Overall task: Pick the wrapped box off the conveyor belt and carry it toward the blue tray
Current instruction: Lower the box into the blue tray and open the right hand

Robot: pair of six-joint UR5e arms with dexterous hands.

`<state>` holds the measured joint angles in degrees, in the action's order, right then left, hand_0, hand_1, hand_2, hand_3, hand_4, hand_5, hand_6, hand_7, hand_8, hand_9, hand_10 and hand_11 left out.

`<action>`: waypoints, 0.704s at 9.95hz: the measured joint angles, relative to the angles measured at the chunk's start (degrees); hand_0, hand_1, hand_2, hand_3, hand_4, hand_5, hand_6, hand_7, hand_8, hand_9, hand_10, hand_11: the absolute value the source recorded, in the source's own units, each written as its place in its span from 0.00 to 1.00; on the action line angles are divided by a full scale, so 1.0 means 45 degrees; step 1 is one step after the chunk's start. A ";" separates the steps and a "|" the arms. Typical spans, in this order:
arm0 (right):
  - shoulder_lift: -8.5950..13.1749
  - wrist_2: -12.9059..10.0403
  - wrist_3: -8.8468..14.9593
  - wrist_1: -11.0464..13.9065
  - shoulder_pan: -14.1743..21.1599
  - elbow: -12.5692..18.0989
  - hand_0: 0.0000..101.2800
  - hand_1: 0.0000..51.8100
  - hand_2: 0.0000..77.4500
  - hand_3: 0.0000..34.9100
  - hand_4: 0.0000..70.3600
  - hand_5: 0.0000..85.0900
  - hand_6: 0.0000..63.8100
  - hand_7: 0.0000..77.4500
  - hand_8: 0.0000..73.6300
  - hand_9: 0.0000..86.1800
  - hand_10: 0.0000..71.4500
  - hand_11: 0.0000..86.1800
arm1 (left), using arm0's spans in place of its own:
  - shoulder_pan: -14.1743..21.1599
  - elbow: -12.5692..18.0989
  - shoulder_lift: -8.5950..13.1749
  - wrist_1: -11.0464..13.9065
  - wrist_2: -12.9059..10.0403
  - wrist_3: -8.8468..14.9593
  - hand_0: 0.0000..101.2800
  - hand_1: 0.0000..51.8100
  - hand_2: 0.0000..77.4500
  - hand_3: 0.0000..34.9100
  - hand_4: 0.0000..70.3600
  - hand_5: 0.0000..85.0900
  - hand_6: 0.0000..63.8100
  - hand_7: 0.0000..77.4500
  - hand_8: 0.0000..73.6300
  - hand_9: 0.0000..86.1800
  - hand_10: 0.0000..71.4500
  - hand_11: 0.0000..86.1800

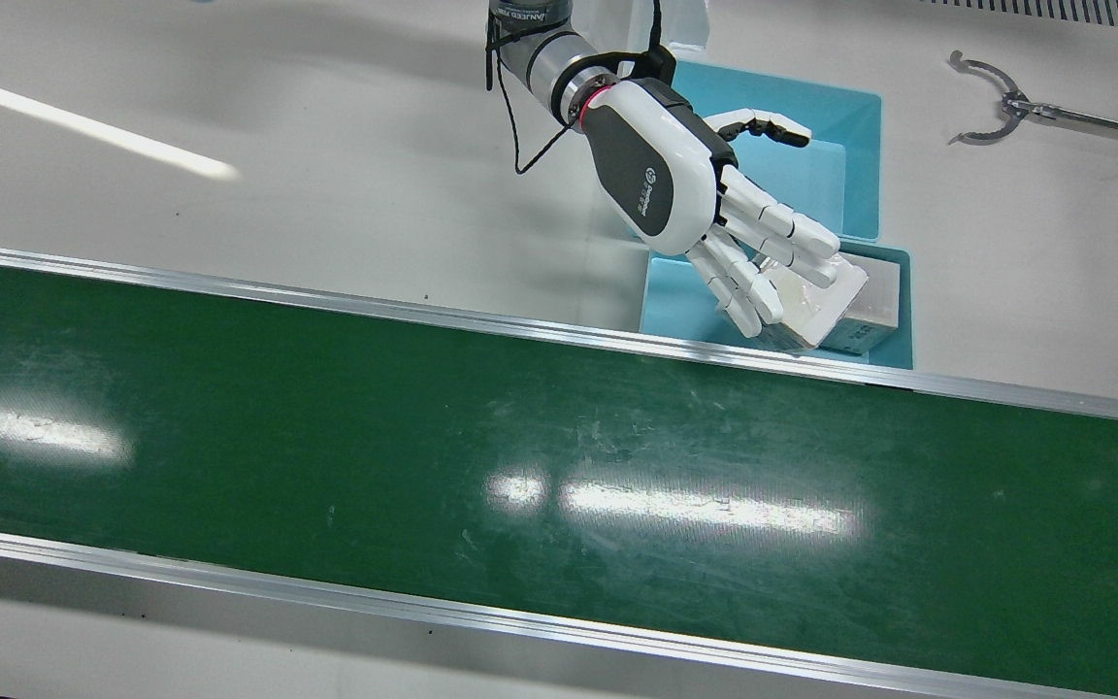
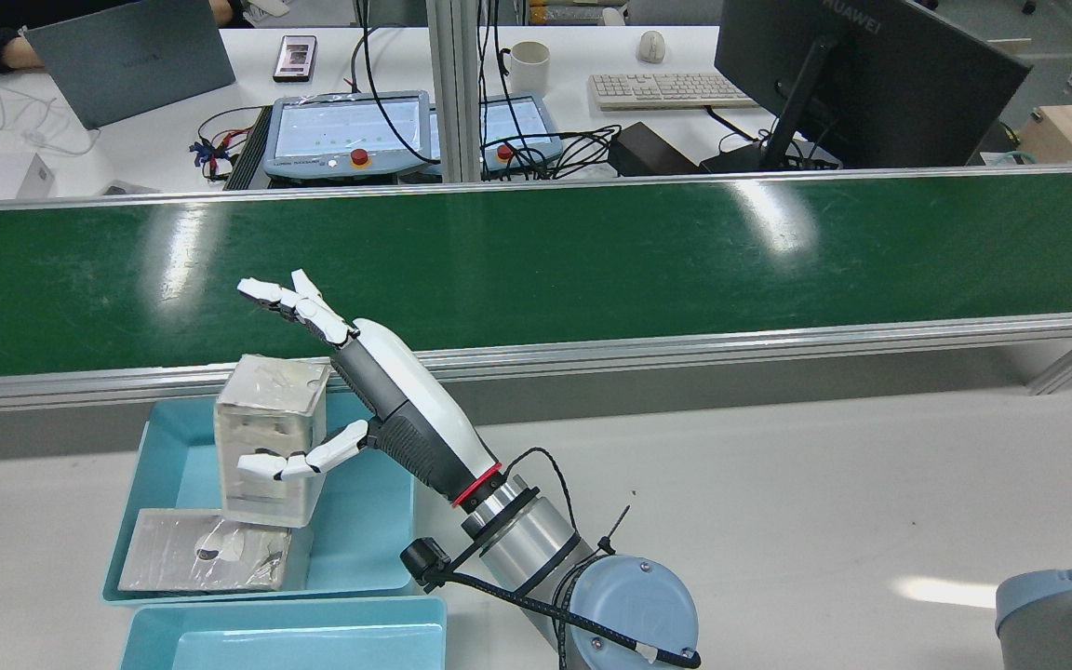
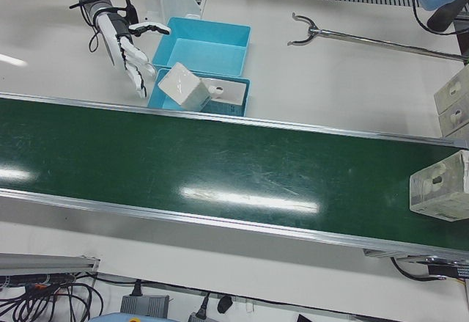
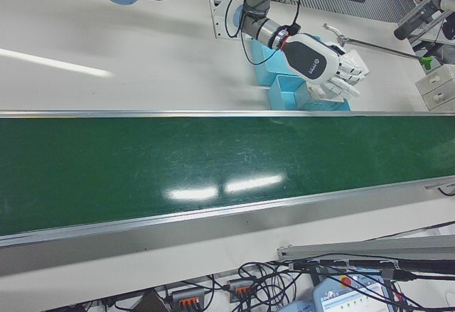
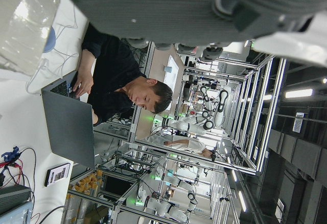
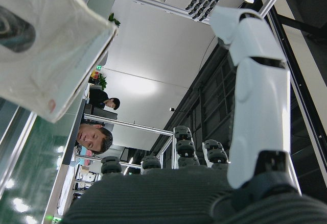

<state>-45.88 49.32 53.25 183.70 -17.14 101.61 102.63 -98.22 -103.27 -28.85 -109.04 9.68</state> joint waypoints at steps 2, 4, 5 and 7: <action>-0.0013 -0.0002 -0.0012 -0.0002 0.0001 -0.0041 0.47 0.37 0.38 0.68 0.04 0.05 0.03 0.08 0.00 0.02 0.03 0.07 | 0.0000 0.0000 0.0000 0.0000 0.0000 0.0000 0.00 0.00 0.01 0.00 0.00 0.01 0.00 0.00 0.00 0.00 0.01 0.00; -0.0019 0.0004 -0.0028 0.0016 -0.0004 -0.0035 0.47 0.37 0.38 0.80 0.04 0.06 0.03 0.08 0.00 0.02 0.03 0.07 | 0.0000 0.0000 0.0000 0.0000 0.0000 0.0000 0.00 0.00 0.01 0.00 0.00 0.01 0.00 0.00 0.00 0.00 0.01 0.00; -0.0016 0.0002 -0.0032 0.0020 -0.0010 -0.0028 0.47 0.37 0.38 0.80 0.04 0.08 0.03 0.09 0.00 0.02 0.05 0.07 | 0.0000 0.0000 0.0000 0.0000 0.0000 0.0000 0.00 0.00 0.01 0.00 0.00 0.01 0.00 0.01 0.00 0.00 0.00 0.00; 0.0006 0.0004 -0.0040 0.0025 -0.0037 0.0070 0.47 0.36 0.37 0.74 0.04 0.10 0.05 0.11 0.00 0.02 0.05 0.08 | 0.0000 0.0000 0.0000 0.0000 0.0000 0.0000 0.00 0.00 0.01 0.00 0.00 0.01 0.00 0.01 0.00 0.00 0.00 0.00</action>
<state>-45.85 49.33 53.06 183.81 -17.31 101.92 102.63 -98.22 -103.27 -28.85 -109.04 9.68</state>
